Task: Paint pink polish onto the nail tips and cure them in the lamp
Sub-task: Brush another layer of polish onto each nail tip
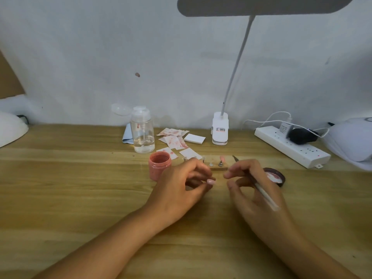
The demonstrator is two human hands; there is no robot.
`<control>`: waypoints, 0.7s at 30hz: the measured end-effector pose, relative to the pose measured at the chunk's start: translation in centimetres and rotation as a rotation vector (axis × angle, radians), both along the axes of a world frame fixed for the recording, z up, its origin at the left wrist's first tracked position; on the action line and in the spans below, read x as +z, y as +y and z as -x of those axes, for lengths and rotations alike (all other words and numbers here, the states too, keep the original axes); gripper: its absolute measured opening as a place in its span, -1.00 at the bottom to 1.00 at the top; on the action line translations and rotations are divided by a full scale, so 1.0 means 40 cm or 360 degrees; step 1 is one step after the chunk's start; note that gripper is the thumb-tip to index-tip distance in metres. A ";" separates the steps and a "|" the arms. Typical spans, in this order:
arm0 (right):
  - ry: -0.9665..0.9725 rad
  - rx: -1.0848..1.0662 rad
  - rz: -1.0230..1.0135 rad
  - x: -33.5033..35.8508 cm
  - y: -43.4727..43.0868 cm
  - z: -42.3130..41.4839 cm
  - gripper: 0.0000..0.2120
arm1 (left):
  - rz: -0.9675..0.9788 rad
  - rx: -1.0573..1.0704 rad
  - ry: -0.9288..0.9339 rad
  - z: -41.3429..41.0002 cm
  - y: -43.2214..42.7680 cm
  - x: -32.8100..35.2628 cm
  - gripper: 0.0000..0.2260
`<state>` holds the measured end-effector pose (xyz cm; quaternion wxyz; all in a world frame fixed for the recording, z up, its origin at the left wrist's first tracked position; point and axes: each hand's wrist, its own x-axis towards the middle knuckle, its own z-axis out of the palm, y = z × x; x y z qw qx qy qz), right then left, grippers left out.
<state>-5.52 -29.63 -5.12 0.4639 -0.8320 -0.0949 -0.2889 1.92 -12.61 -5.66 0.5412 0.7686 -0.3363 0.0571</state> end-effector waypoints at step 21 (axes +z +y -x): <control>-0.0338 -0.0046 0.0296 -0.016 -0.001 -0.015 -0.42 | 0.0118 -0.0282 0.0514 0.028 -0.022 0.026 -0.85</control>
